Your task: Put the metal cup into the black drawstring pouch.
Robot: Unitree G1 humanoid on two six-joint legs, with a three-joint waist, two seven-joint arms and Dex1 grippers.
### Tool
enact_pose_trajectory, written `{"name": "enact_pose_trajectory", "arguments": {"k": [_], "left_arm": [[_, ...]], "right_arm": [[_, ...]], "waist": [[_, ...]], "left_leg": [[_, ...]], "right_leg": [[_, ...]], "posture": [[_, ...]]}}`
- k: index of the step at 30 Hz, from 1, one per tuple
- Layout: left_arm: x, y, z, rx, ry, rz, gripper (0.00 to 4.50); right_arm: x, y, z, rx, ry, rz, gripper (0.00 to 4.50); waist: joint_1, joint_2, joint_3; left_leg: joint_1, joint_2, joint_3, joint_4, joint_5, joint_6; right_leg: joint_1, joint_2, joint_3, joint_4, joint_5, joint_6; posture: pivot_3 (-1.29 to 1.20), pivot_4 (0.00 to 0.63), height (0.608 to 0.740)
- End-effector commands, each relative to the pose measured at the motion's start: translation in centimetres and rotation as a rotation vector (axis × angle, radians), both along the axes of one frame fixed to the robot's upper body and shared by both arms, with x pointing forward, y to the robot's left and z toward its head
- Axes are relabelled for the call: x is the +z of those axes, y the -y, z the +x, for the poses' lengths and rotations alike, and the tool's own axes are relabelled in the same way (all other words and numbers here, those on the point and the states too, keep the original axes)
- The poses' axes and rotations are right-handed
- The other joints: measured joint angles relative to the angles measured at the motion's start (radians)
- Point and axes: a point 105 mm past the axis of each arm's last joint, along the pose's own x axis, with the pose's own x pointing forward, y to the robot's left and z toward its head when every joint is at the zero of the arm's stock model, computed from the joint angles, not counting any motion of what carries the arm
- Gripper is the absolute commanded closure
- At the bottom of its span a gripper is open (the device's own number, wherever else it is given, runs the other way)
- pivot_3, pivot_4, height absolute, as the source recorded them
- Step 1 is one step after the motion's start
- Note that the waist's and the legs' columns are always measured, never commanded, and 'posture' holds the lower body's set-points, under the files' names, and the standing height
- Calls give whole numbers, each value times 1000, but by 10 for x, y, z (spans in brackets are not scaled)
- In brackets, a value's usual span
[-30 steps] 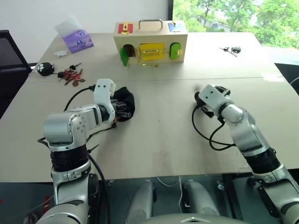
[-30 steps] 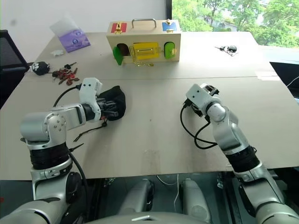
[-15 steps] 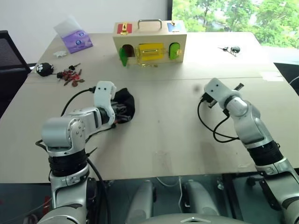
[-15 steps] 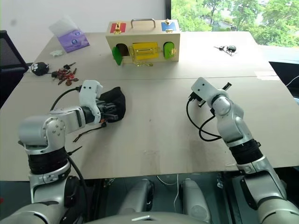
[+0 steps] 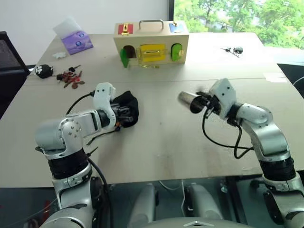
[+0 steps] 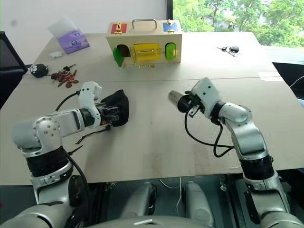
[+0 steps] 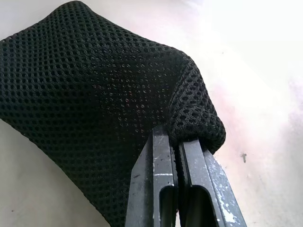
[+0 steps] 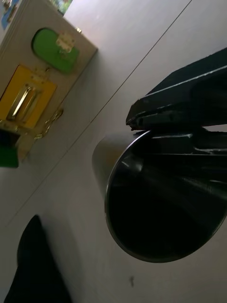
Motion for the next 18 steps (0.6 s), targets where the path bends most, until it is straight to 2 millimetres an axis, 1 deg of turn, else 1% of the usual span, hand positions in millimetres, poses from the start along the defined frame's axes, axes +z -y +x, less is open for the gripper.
{"name": "enact_pose_trajectory", "arguments": {"k": [1,5,9,13,16,18], "left_arm": [[19,6,4,-29,76,-80,4500],[18,8,5,-29,33,-130,4500],[15,7,5,-26,24,-178,4500],[14,4,5,-15,16,-200,4500],[14,4,5,-23,9,-189,4500],[15,4,5,-31,7,-178,4500]], "right_arm": [[9,-21,-26,158,-8,82,4434],[5,-33,-36,222,-44,122,4434],[-7,-48,-44,299,-103,157,4434],[-14,-55,-41,318,-131,172,4434],[-21,-68,-41,388,-151,172,4434],[-21,-74,-41,423,-168,193,4434]], "waist": [[0,0,0],[-1,0,0],[-5,0,0],[-5,0,0],[-5,0,0],[-6,0,0]], "left_leg": [[0,0,0,0,0,0],[0,0,0,0,0,0],[0,0,0,0,2,-3],[0,0,0,0,2,-3],[1,0,-1,0,2,-3],[1,0,0,0,2,-3]], "right_leg": [[0,0,0,0,0,0],[0,0,0,0,0,0],[0,0,0,0,0,0],[0,0,0,0,0,0],[0,0,1,0,0,0],[0,0,1,0,0,0]], "posture": [[0,150,740],[0,150,740],[0,150,740],[0,150,740],[0,150,740],[0,150,740]]}}
